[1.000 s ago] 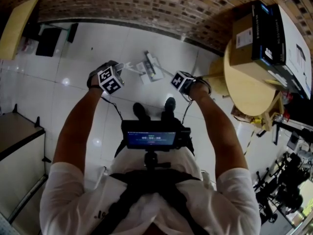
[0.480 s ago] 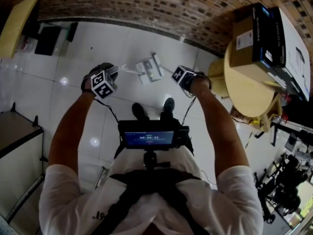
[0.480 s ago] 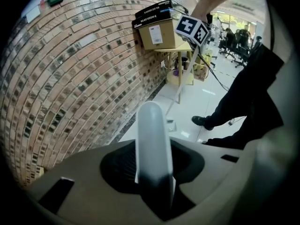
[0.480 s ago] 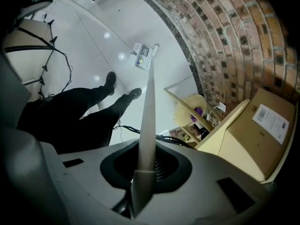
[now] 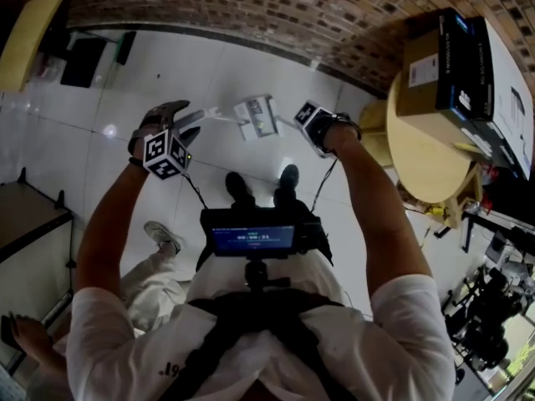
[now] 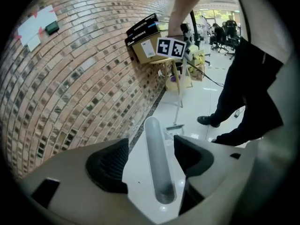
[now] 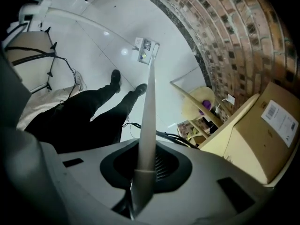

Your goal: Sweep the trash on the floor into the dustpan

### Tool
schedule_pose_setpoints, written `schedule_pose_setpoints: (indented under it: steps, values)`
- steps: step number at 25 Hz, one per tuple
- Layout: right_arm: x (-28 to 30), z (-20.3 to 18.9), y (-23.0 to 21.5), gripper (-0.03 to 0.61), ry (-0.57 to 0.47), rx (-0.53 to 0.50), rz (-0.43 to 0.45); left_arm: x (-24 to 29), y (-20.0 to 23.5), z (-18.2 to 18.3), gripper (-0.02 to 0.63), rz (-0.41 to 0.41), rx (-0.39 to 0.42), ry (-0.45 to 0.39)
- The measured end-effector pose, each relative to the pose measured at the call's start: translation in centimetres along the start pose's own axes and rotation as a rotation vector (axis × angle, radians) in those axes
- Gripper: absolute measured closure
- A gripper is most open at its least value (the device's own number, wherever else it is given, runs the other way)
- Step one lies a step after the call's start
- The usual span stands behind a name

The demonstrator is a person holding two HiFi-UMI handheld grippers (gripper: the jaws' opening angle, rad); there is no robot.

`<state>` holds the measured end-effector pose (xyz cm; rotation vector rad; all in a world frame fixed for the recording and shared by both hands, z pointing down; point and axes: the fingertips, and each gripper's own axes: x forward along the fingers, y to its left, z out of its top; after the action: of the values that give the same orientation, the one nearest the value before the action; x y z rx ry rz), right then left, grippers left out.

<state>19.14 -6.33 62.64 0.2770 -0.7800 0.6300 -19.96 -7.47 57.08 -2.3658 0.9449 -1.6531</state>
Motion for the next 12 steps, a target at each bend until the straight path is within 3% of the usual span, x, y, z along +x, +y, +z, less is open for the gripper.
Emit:
schedule_pose_setpoints:
  steps: [5,9,12]
  values:
    - [0.1,0.7,0.0,0.52,0.002,0.03,0.067,-3.9,1.1,2.0,0.223,0.131,0.166,-0.044]
    - [0.9,1.7,0.5,0.518,0.007,0.059,0.143,-8.5,0.0,8.5,0.216,0.234,0.198,-0.215]
    - [1.7,2.5,0.8,0.518,0.013,0.08,0.203,-11.1,-2.9,14.8,0.216,0.236,0.202,-0.371]
